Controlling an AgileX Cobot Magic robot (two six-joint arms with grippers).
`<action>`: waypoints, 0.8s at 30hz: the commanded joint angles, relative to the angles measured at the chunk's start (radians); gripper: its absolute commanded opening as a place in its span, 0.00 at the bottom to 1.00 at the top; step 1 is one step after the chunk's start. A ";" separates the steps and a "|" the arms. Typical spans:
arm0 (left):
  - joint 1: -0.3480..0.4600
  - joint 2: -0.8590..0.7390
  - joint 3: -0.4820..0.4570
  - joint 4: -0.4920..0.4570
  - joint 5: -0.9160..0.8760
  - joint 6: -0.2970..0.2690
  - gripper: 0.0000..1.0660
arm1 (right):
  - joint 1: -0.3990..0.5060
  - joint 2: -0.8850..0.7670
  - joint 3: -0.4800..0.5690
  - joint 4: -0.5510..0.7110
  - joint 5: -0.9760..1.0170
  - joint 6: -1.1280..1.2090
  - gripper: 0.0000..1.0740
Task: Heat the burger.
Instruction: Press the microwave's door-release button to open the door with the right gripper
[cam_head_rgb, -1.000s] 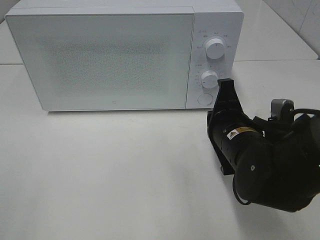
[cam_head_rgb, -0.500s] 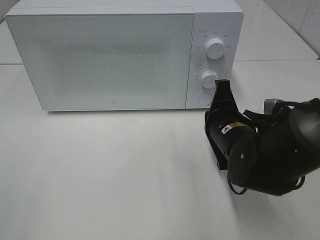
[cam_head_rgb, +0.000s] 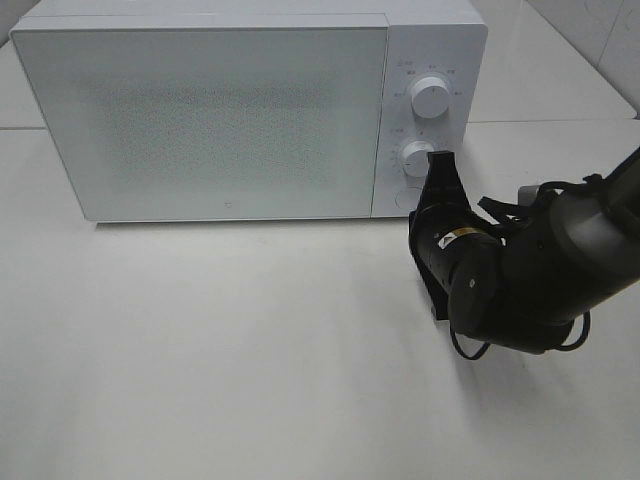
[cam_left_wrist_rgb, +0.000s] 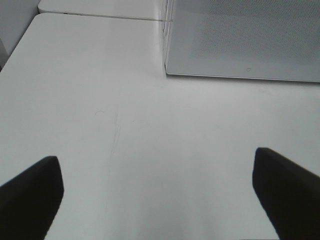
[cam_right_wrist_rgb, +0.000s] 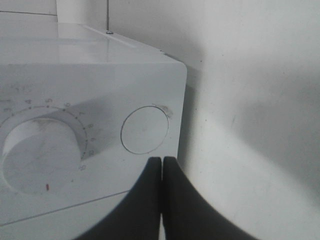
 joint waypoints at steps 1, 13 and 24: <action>0.002 -0.005 0.003 -0.004 -0.012 -0.008 0.91 | -0.015 0.013 -0.023 -0.024 0.014 0.012 0.00; 0.002 -0.005 0.003 -0.004 -0.012 -0.008 0.91 | -0.039 0.057 -0.094 -0.074 0.013 0.011 0.00; 0.002 -0.005 0.003 -0.004 -0.012 -0.008 0.91 | -0.039 0.085 -0.123 -0.006 0.000 0.007 0.00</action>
